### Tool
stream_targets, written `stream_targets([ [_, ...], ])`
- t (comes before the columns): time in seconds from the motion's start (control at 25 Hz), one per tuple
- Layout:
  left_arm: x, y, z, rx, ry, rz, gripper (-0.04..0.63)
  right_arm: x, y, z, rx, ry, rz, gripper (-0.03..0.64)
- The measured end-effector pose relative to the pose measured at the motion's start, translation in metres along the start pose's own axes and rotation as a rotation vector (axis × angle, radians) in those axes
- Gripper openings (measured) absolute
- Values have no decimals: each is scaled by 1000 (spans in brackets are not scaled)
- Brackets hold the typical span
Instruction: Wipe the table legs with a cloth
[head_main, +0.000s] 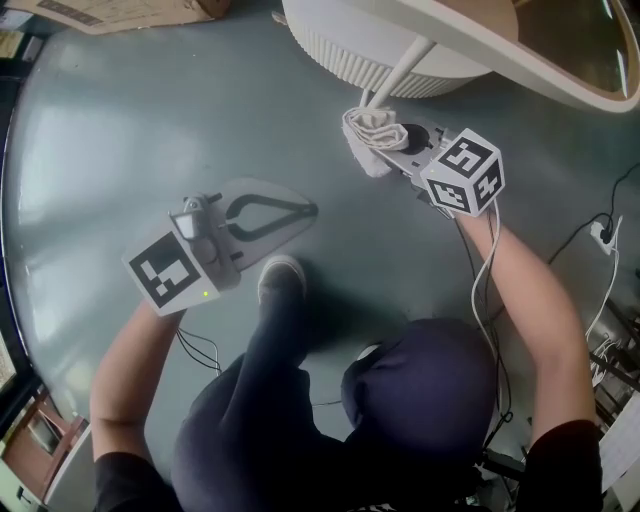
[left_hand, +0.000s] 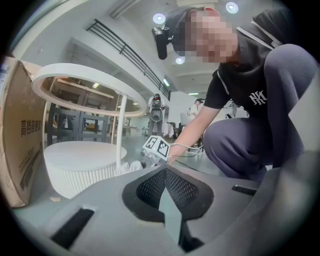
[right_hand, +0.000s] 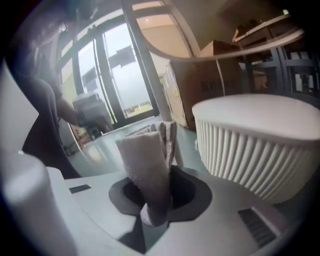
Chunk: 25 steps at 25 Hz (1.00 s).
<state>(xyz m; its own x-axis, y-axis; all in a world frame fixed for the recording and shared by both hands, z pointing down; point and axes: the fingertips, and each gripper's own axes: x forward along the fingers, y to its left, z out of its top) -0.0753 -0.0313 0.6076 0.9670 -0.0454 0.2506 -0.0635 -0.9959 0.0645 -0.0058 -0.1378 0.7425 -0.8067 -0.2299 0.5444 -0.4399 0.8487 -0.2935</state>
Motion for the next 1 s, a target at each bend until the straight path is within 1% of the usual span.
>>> stream_targets([
  [0.12,5,0,2,8,2,-9,6,-45,40,79,-33,-224,63,72],
  [0.2,11,5,3,8,-1,-21,6,-76,57,130,-56,-353,89,72],
  [0.28,15,12,3,1,-2,-33,6,-97,63,172,-39,-446,112,72],
  [0.36,18,12,3,0,-5,-44,6,-109,63,192,-21,-496,123,72],
  [0.48,21,9,2,0,-11,-53,6,-113,61,186,-24,-492,116,71],
  [0.56,22,12,-4,-5,-12,-54,6,-107,52,171,-11,-469,100,71],
  [0.68,21,17,-18,-32,-2,-55,6,-92,34,141,36,-431,84,71],
  [0.8,18,21,-29,-57,7,-56,6,-71,24,115,48,-382,84,71],
  [0.88,18,22,-32,-60,8,-61,6,-67,23,109,54,-401,102,71],
  [1.0,16,26,-40,-71,12,-65,6,-66,21,109,32,-436,113,71],
])
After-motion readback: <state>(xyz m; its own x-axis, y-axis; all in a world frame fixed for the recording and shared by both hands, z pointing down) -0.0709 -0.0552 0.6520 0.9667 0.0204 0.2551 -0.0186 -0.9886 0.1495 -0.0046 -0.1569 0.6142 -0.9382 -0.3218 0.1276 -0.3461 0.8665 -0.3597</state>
